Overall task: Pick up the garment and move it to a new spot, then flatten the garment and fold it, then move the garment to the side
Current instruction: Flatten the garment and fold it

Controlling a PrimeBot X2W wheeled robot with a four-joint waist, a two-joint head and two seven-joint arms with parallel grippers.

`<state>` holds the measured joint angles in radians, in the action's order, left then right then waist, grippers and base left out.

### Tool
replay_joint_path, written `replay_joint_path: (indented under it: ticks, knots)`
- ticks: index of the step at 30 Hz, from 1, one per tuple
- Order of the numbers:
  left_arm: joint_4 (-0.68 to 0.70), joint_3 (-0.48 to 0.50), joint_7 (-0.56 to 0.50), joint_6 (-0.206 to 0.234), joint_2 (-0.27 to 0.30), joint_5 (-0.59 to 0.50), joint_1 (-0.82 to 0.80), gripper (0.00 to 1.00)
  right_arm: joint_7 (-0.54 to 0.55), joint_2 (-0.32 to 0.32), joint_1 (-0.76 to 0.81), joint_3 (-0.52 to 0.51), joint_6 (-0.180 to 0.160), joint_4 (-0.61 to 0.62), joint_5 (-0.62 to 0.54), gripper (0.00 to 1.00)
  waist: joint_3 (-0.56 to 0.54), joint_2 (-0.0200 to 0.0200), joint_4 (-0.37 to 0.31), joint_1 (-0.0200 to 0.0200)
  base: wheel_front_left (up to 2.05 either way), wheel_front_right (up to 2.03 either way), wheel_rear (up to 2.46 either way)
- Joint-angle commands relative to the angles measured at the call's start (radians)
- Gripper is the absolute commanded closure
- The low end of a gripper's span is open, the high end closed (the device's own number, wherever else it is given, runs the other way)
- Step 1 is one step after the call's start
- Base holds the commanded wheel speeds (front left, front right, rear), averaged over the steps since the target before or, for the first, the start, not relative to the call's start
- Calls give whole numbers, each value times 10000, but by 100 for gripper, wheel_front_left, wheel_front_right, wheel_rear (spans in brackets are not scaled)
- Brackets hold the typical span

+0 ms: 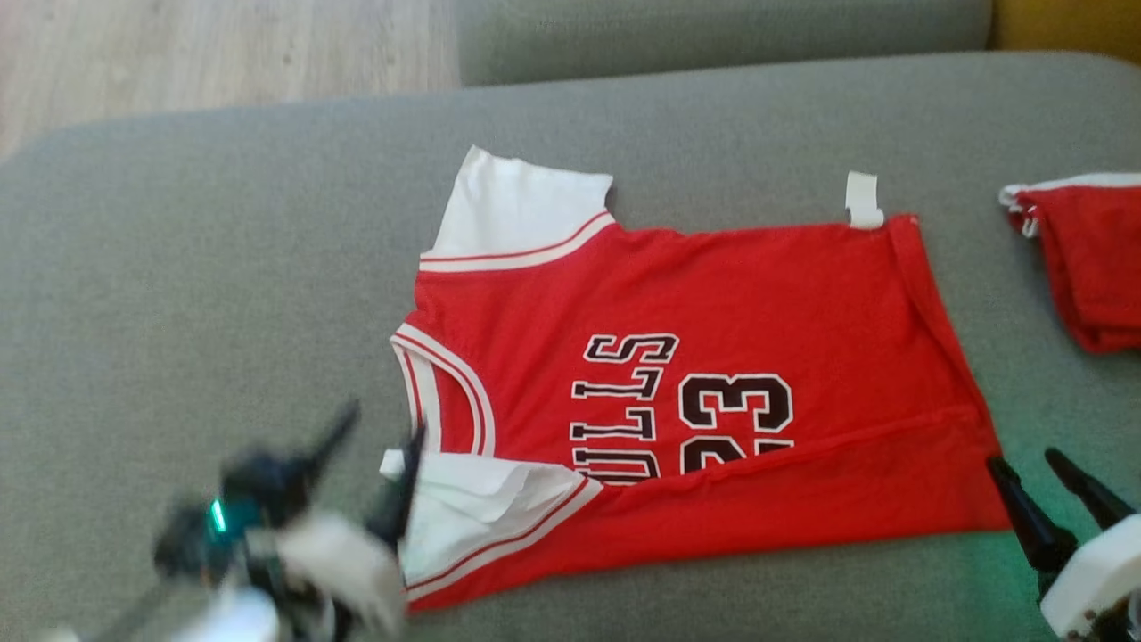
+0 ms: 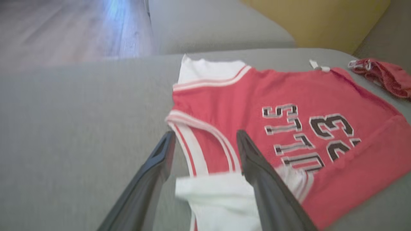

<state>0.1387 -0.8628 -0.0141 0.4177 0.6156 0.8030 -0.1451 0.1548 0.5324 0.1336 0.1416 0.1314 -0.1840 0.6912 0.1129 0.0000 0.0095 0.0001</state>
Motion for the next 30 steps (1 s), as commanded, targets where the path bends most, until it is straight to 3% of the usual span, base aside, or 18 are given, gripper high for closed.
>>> replay_joint_path:
  ticks: [1,7,12,13,17,23,30]
  knots:
    - [330,718,-225,-224,465,-254,-1456,0,55,202,-377,-149,-7,533,-232,0,511,0,-56,-1,0,0,0]
    - [-558,1360,-1580,-1356,566,-249,-4865,0,219,-64,-1267,-188,-7,1237,-637,0,1822,0,-383,-1,0,0,0]
    - [-2203,1625,-3018,-2571,148,590,-7195,0,212,-312,-2233,15,-7,1537,-833,0,2814,0,-868,-1,0,0,0]
    - [-2203,1625,-3018,-2571,148,590,-7195,0,212,-312,-2233,15,-7,1537,-833,0,2814,0,-868,-1,0,0,0]
    - [-3915,1507,-4412,-3636,-21,1019,-8975,0,-20,-434,-3102,422,-7,1454,-862,0,3570,0,-1373,-1,0,0,0]
    - [-5501,1197,-5339,-4390,-44,890,-10263,0,-289,-614,-3605,723,-7,1258,-866,0,4093,0,-1935,-1,0,0,0]
    - [-6427,804,-5803,-4799,218,456,-10896,0,-583,-750,-3691,867,-7,966,-798,0,4316,0,-2363,-1,0,0,0]
